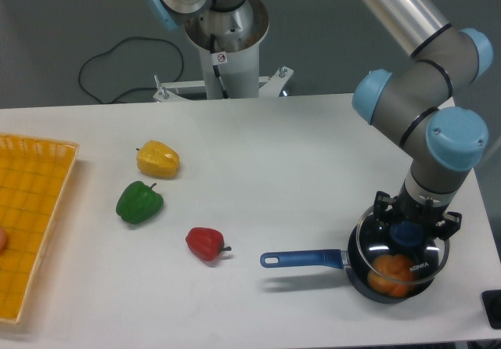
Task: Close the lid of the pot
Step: 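Carry the glass lid over the dark pot and lower it, then settle the glass lid onto the pot rim, holding the knob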
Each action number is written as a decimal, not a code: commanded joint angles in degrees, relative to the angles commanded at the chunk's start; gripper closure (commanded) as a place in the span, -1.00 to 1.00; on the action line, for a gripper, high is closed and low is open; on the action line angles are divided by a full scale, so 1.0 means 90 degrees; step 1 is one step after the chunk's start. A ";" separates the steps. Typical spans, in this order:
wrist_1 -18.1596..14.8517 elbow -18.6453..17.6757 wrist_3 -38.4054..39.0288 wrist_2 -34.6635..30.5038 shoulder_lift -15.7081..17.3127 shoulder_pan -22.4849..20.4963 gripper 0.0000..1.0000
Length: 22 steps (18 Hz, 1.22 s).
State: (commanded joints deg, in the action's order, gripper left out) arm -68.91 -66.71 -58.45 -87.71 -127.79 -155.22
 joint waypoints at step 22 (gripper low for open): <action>-0.0254 0.0030 0.0186 -0.0039 -0.0069 0.0117 0.20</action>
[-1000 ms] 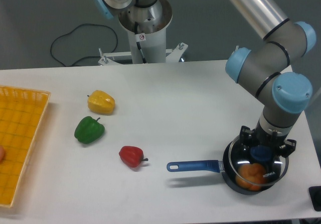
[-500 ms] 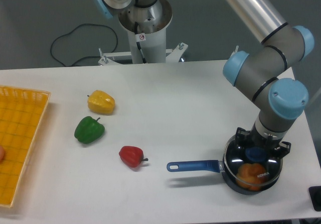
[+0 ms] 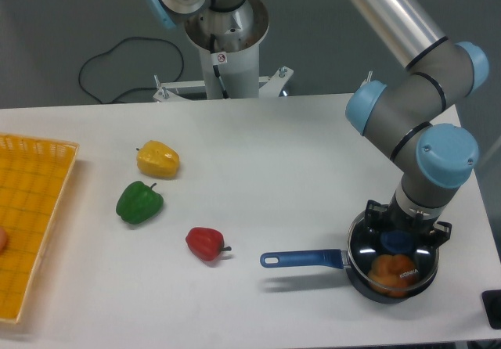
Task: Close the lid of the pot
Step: 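Settle the glass lid onto the pot rim, holding the knob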
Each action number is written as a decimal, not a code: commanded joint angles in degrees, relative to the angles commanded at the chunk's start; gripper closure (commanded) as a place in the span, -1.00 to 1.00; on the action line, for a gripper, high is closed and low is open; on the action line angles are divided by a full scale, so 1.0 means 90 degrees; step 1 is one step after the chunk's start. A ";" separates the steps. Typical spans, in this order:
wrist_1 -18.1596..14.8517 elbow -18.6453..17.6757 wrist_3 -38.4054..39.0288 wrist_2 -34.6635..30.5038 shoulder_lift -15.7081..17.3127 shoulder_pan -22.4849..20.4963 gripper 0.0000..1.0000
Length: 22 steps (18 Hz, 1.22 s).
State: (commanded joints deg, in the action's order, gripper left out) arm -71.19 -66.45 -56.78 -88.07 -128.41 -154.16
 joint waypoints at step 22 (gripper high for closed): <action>0.0049 0.0107 0.0039 0.0000 -0.0156 0.0000 0.20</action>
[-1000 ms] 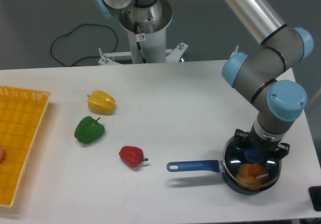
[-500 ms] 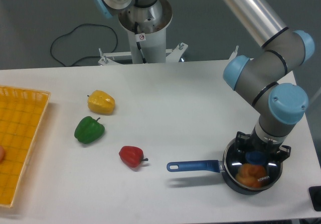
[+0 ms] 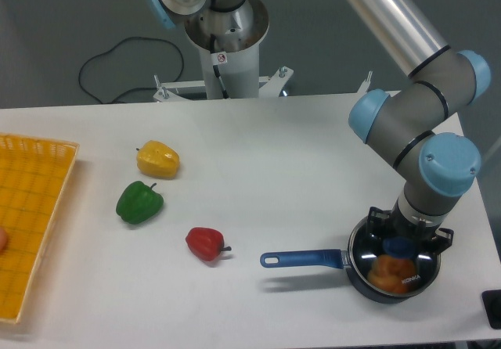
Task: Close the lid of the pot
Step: 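Settle the glass lid onto the pot rim, holding the knob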
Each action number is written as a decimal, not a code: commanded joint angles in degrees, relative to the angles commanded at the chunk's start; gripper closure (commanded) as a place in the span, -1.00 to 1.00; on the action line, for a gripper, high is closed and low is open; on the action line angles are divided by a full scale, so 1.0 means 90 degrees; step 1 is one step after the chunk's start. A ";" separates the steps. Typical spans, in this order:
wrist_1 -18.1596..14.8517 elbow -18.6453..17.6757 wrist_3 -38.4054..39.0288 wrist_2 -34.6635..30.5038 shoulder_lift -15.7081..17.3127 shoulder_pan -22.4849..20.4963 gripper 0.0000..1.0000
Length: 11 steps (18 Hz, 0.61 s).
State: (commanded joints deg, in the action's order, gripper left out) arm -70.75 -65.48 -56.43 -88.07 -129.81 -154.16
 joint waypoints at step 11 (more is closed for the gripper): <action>0.0029 -0.0078 0.0000 -0.0049 0.0000 0.0020 0.18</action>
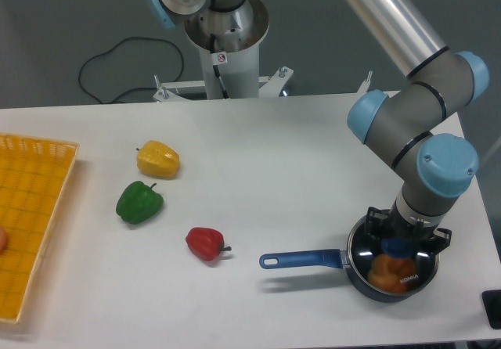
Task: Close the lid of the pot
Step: 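Settle the glass lid onto the pot rim, holding the knob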
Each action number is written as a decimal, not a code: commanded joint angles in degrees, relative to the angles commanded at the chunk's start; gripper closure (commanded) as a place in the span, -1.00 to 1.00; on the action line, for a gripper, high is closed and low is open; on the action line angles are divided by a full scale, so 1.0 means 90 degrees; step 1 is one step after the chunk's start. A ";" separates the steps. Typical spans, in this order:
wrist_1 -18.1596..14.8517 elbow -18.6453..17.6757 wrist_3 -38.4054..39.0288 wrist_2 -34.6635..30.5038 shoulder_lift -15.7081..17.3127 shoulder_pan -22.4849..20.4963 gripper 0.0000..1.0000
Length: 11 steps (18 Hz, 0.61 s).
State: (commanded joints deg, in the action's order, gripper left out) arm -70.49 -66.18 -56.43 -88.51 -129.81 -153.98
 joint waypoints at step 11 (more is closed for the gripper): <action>0.0507 -0.0273 -0.0068 -0.0107 0.0068 0.0058 -0.86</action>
State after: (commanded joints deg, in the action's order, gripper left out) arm -65.93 -68.64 -57.04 -89.47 -129.20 -153.46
